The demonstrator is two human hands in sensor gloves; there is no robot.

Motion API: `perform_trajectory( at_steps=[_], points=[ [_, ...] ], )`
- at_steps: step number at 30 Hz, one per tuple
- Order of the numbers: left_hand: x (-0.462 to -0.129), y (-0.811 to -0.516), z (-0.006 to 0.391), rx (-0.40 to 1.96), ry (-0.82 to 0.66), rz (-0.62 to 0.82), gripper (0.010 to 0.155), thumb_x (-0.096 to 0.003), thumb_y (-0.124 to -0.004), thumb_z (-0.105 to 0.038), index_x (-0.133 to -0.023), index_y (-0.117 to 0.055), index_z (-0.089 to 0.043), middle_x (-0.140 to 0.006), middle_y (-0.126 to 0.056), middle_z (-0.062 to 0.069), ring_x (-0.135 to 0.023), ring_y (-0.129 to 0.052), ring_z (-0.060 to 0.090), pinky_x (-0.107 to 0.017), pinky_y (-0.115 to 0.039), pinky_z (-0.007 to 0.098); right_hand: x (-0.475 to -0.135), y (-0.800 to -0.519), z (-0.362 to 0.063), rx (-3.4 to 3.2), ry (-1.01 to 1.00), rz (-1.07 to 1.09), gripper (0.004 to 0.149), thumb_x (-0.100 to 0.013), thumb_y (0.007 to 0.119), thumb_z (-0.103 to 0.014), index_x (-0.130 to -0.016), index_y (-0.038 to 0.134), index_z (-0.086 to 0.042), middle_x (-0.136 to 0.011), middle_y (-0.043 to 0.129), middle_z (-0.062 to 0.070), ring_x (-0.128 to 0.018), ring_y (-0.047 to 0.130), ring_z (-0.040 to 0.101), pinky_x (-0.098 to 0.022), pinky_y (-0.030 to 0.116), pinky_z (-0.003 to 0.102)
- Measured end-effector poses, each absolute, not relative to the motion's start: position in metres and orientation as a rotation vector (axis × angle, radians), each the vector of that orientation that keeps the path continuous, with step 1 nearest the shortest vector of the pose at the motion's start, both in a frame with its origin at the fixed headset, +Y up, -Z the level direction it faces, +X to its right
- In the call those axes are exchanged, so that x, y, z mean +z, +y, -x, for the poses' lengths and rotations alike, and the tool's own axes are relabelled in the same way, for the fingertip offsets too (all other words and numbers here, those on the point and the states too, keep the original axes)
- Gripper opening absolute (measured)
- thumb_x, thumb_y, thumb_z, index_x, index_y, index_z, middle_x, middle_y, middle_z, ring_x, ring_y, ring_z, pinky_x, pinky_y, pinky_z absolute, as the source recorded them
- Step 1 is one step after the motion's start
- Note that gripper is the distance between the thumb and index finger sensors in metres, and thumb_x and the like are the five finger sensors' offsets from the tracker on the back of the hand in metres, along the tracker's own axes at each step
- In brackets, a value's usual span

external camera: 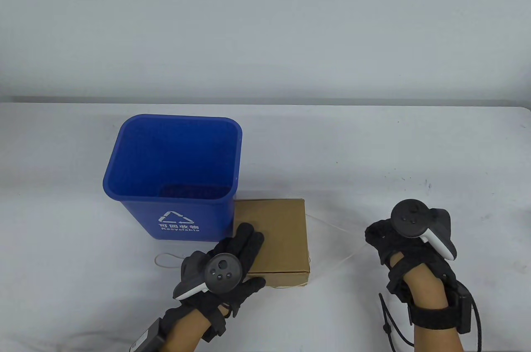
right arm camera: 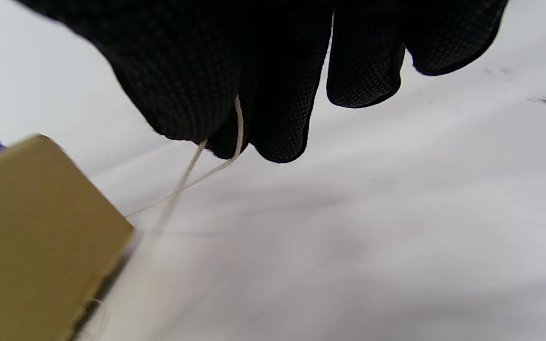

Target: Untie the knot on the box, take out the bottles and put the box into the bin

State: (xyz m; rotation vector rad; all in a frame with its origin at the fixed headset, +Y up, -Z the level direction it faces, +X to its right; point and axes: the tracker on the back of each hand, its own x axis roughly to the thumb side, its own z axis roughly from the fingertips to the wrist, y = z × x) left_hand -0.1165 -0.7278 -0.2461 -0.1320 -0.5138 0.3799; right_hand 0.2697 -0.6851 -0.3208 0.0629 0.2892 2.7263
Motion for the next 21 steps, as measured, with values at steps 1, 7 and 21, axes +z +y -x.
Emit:
perform_trajectory(
  at_steps=[1, 7, 21],
  points=[
    [-0.246, -0.728, 0.116, 0.378, -0.513, 0.131, 0.094, -0.0464, -0.075, -0.056, -0.111, -0.011, -0.031, -0.115, -0.001, 0.003, -0.096, -0.049, 0.065, -0.07, -0.05, 0.068, -0.323, -0.688, -0.273, 2.735, 0.274, -0.013, 0.031, -0.045, 0.084, -0.031, -0.073, 0.092, -0.019, -0.084, 0.092, 0.004, -0.09, 0.073, 0.051, -0.062, 0.059, 0.067],
    [-0.247, -0.728, 0.117, 0.393, -0.52, 0.146, 0.094, -0.0467, -0.076, -0.056, -0.11, -0.011, -0.031, -0.115, 0.0, 0.002, -0.096, -0.047, 0.065, -0.069, -0.05, 0.069, -0.334, -0.71, -0.29, 2.722, 0.214, 0.152, 0.034, -0.046, 0.082, -0.032, -0.076, 0.089, -0.018, -0.088, 0.088, 0.006, -0.09, 0.07, 0.052, -0.061, 0.057, 0.068],
    [-0.241, -0.718, 0.115, 0.325, -0.507, 0.116, 0.099, -0.0445, -0.08, -0.057, -0.112, -0.014, -0.029, -0.115, -0.003, 0.008, -0.101, -0.046, 0.062, -0.071, -0.048, 0.071, -0.32, -0.743, -0.194, 2.716, 0.824, -0.56, 0.114, -0.042, 0.088, -0.053, -0.103, 0.001, -0.012, -0.108, -0.005, 0.016, -0.097, 0.011, 0.06, -0.063, 0.02, 0.076]
  ],
)
